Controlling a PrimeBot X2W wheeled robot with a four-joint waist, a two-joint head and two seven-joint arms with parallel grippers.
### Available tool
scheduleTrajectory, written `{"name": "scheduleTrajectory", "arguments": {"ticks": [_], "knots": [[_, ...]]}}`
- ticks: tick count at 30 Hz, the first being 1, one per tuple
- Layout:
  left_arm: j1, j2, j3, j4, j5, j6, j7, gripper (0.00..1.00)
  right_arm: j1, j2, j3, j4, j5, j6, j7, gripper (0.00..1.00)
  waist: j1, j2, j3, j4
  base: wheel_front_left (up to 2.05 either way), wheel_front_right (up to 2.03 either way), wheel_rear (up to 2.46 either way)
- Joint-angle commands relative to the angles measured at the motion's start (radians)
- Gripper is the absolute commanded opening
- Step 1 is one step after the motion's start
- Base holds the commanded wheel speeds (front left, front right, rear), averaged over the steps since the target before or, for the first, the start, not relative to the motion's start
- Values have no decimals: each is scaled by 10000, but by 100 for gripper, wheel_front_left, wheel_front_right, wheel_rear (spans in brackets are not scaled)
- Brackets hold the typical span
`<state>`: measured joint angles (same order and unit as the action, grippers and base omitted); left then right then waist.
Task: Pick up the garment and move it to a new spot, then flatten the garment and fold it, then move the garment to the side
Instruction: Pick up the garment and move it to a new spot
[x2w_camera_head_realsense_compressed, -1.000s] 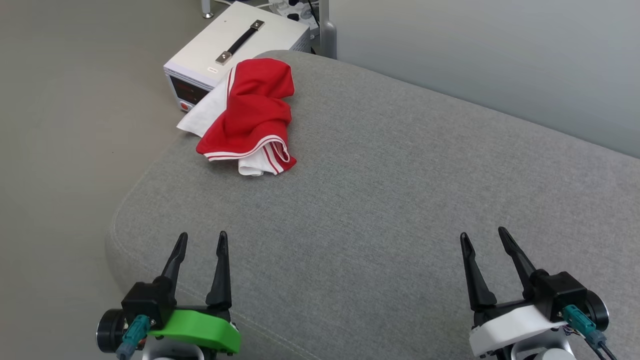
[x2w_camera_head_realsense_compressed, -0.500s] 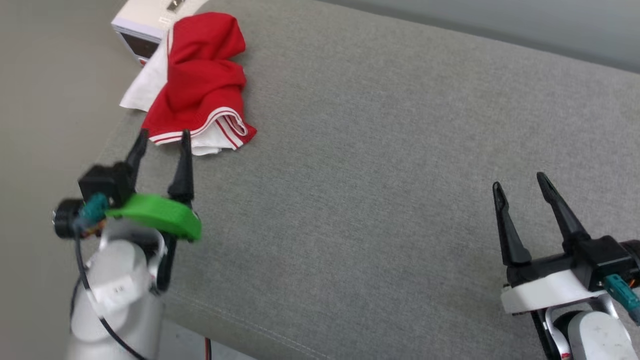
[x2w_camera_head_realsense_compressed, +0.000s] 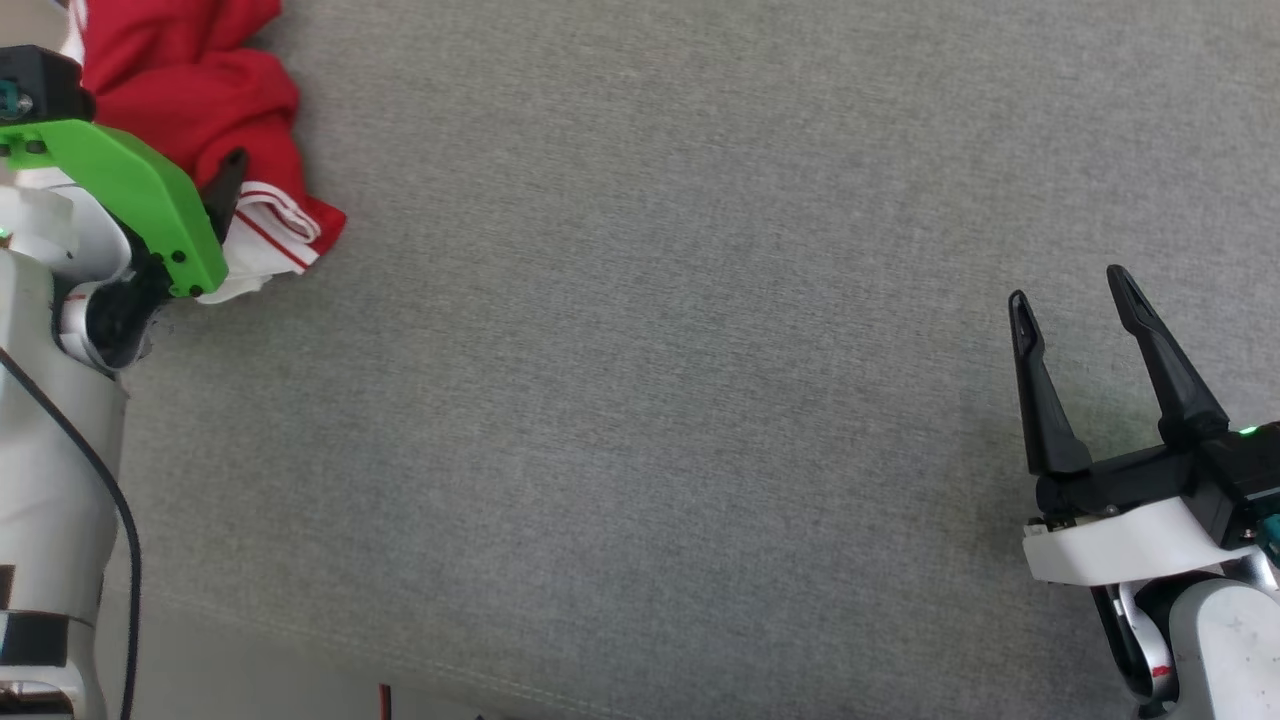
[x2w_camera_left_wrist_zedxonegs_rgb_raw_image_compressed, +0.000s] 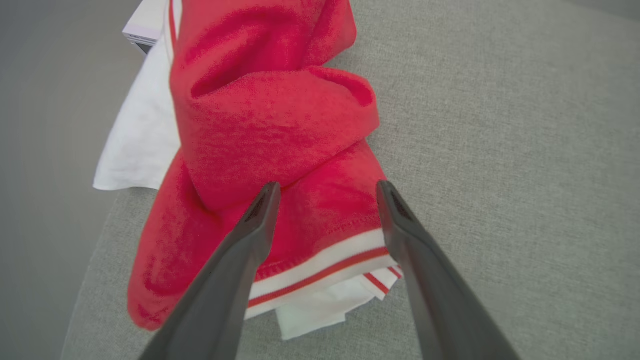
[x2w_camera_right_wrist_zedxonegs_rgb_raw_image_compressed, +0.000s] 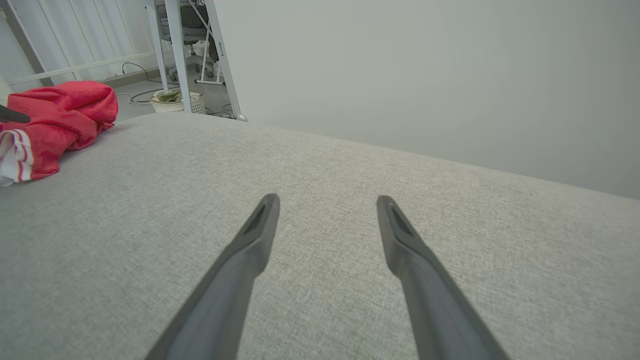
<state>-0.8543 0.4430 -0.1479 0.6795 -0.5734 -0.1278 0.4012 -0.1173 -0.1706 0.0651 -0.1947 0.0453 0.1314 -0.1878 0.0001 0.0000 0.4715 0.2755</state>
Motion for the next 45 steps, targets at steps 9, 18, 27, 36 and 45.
{"name": "scheduleTrajectory", "arguments": {"ticks": [9,18,27,36,45], "knots": [[-634,525,-184,1558,-541,41,1464,100,-212,104,15,173,-136,-7,-157,100,-1,0,1109,-1161,0,0,0],[-444,498,-228,2030,-528,47,546,0,-174,168,-43,512,-158,-7,-284,100,-1,0,663,-1159,0,0,0],[-143,732,-418,1316,-266,-7,-1830,0,83,425,-130,1119,-102,-7,-467,100,-1,0,-757,-1115,0,0,0],[403,924,-964,-490,-11,-22,-2738,0,385,744,-684,1549,-45,-7,-626,100,-1,0,-2129,-1065,0,0,0],[1507,326,-1846,-3527,79,182,-2156,0,621,1093,-1075,1977,51,-7,-720,100,-1,0,-3268,-1500,0,0,0]]}}
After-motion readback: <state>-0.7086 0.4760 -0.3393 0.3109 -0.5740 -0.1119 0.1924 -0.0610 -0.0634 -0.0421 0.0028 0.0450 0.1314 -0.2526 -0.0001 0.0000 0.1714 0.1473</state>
